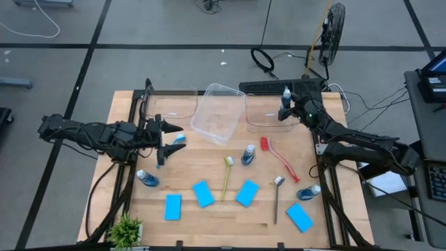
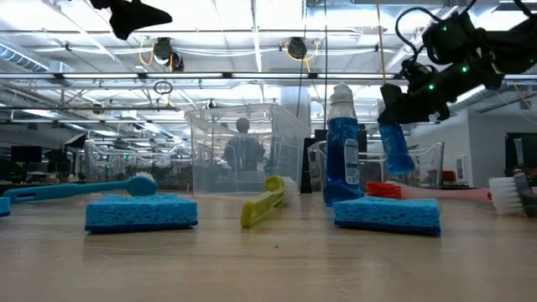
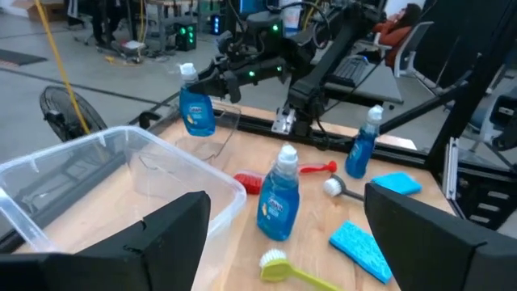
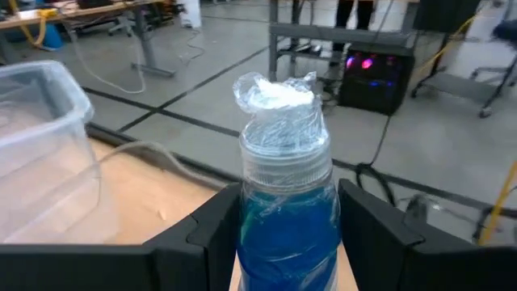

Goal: Pick & Place Kitchen Sink Supplies
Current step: Put the blue soap dispenser into the right transparent bin

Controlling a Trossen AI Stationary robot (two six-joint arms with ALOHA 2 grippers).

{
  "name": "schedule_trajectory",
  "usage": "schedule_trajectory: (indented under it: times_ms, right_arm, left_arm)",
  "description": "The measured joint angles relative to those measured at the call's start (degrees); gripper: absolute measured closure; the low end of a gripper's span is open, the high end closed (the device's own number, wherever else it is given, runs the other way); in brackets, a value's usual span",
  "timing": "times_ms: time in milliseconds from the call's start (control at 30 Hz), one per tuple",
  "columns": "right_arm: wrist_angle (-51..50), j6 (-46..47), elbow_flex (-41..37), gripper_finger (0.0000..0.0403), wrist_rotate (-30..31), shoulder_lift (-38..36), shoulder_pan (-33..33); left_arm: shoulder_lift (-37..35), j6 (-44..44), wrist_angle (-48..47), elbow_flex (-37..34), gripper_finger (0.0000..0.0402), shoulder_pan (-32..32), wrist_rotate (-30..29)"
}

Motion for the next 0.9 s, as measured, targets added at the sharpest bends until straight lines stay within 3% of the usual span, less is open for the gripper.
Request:
schedule_trajectory:
  times_ms: [133,467,900]
  right_arm:
    - [1.7,0.1,-1.3,0.0229,-5.2,0.0,-2.6]
    - [3.6,0.0,-4.4,0.0229,-7.0,0.1,-7.3]
    - [7.2,-1.5,-5.9,0.0229,-7.9,1.1,-8.6]
  left_arm:
    - [0.0,-0.4,-0.7,0.0,0.0084,0.0,0.0]
    - [0.0,-0.6,-1.3,0.0,0.0083,0.0,-0.2]
    - [0.0,-1.5,-1.1,0.0,0.0078,0.3,-0.3]
